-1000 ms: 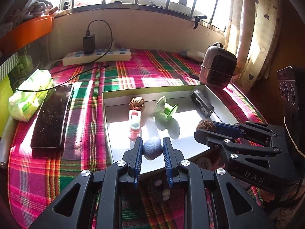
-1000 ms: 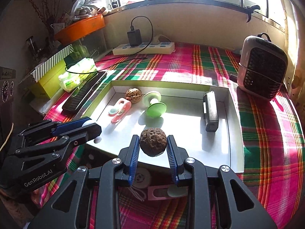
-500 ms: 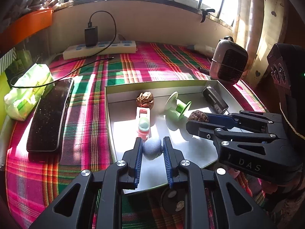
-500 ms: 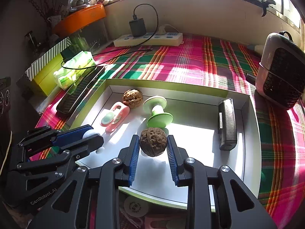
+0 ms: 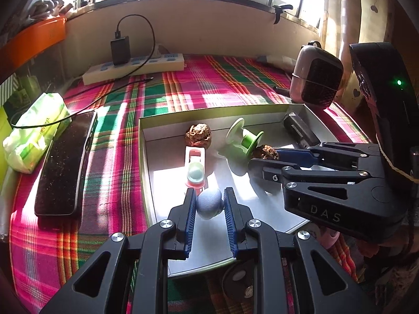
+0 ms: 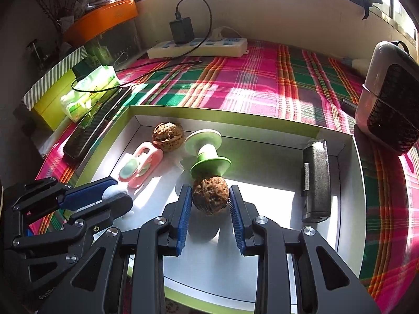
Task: Organize objects
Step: 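Carry the walnut and mushroom toy with both tools over the white box, then open the right tool, releasing the walnut inside the box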
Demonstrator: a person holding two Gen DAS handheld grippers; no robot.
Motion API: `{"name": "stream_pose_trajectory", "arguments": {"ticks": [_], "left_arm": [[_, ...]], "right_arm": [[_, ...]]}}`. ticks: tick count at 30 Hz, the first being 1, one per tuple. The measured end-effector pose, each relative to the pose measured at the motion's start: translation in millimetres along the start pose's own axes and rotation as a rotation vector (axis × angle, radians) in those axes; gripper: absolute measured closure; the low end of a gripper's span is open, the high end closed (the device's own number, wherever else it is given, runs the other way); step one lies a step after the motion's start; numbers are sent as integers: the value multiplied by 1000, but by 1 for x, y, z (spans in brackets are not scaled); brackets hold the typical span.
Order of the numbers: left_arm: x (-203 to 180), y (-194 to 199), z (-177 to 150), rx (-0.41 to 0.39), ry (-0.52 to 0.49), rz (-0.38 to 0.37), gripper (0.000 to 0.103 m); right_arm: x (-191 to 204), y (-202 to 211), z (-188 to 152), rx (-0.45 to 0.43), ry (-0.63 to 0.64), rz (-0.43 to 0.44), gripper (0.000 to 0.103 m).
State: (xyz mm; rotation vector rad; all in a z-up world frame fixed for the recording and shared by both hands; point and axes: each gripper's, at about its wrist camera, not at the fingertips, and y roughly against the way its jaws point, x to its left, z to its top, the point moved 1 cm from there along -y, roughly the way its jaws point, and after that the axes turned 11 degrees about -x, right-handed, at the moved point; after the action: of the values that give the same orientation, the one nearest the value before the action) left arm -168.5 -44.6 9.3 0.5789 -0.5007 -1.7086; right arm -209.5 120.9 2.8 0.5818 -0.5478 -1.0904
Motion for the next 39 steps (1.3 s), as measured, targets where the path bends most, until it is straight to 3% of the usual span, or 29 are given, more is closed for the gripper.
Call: {"name": "stream_pose_trajectory", "arguments": {"ticks": [23,28,35,39], "left_arm": [[-4,-3,-1,6,-18,18,83],[-5,-3,-2,6,-19,21,82],[-3,-1,-3,6,-14,16,80],[-3,0,-4,6,-12,15,79]], "right_arm": [[-4,-2,3,-15,0,0,73],[-4,-2,3,-13,5,0,63],[-4,1,1,-17,1,-9,60],[-3,2,1,-17,2,-9,52]]}}
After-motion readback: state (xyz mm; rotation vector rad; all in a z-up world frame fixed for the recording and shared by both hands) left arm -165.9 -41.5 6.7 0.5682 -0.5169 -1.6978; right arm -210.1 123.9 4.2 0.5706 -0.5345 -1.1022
